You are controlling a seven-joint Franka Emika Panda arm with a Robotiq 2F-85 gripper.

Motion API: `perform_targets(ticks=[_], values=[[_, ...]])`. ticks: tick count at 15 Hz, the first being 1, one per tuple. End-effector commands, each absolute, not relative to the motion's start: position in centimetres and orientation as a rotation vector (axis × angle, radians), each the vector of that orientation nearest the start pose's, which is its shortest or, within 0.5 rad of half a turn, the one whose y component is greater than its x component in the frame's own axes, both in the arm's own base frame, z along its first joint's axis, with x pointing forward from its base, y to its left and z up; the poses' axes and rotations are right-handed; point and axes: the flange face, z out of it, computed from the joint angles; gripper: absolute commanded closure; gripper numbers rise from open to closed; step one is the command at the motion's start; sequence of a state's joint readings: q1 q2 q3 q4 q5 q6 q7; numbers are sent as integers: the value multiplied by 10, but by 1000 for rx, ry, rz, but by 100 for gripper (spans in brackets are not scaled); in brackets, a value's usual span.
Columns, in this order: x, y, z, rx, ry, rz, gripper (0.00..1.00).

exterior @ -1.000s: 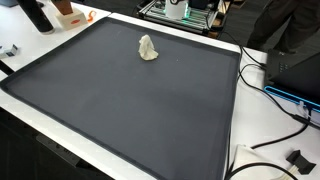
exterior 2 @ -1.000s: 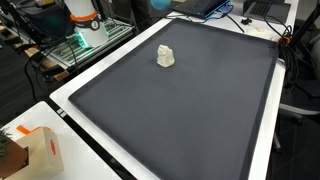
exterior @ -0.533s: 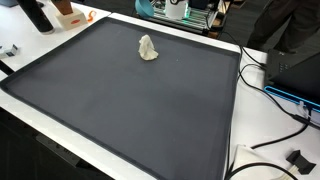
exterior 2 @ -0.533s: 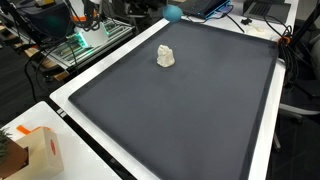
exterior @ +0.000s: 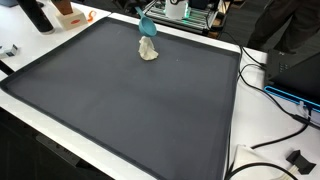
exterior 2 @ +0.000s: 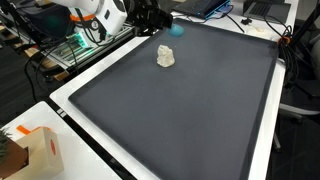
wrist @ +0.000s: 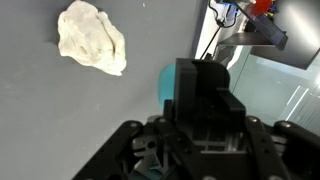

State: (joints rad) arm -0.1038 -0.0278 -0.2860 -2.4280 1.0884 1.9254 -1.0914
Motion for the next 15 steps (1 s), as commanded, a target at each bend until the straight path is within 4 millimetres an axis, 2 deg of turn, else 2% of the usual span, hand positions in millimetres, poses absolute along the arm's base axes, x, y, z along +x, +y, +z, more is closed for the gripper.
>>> perform_targets(ticks=[1,5,8,12,15], values=[[450,-114,302,-2179,24,-338,75],[454,-108,300,-2201,67,-297,75],[454,-100,305,-2208,110,-257,75],[455,-88,319,-2231,167,-189,75],[455,-80,337,-2266,201,-141,75]])
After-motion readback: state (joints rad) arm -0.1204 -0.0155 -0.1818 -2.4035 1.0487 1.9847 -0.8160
